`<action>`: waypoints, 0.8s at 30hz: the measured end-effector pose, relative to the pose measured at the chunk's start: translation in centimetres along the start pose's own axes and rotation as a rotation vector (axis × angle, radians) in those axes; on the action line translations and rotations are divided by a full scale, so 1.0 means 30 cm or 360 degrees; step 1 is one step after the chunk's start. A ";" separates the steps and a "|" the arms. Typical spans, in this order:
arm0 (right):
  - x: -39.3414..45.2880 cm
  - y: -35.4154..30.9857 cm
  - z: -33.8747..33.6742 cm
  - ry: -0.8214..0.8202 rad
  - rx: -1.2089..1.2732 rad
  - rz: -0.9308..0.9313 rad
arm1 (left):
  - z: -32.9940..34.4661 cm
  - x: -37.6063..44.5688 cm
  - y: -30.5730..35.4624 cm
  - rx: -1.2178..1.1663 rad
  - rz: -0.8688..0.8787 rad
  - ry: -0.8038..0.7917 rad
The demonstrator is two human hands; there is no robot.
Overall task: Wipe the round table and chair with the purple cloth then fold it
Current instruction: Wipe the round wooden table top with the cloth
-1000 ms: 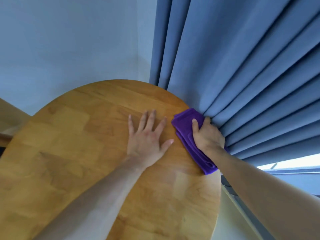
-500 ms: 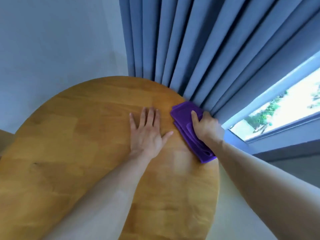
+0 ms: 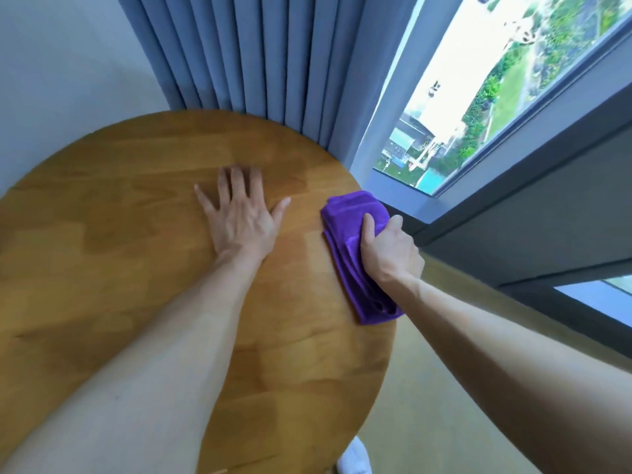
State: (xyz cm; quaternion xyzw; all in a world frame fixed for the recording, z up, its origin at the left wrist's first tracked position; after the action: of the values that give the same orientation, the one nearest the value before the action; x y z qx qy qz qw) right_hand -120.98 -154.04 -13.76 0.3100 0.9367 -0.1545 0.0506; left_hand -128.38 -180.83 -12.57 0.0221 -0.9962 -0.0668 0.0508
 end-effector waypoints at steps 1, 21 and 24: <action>0.008 -0.012 -0.005 0.0008 -0.0015 -0.0044 | -0.005 -0.001 0.007 -0.0015 0.0031 0.0012; -0.041 0.018 -0.014 0.0046 0.0187 -0.0033 | 0.026 -0.395 0.074 0.0077 0.0271 -0.0220; -0.176 0.116 -0.002 0.0060 0.0267 0.0160 | 0.025 -0.393 0.069 0.0047 0.0263 -0.0218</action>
State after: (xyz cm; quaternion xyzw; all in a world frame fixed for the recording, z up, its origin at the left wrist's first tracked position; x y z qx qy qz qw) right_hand -114.65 -154.35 -13.61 0.3625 0.9046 -0.2237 0.0147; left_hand -116.83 -178.07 -14.19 -0.0639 -0.9967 -0.0492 -0.0126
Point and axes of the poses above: each hand's wrist, its own x-axis towards the middle knuckle, its own z-axis out of the palm, y = z × x, the point moved 10 cm from there along x, towards the middle knuckle, and after that the axes turned 5 degrees about y, right-handed, at the moved point
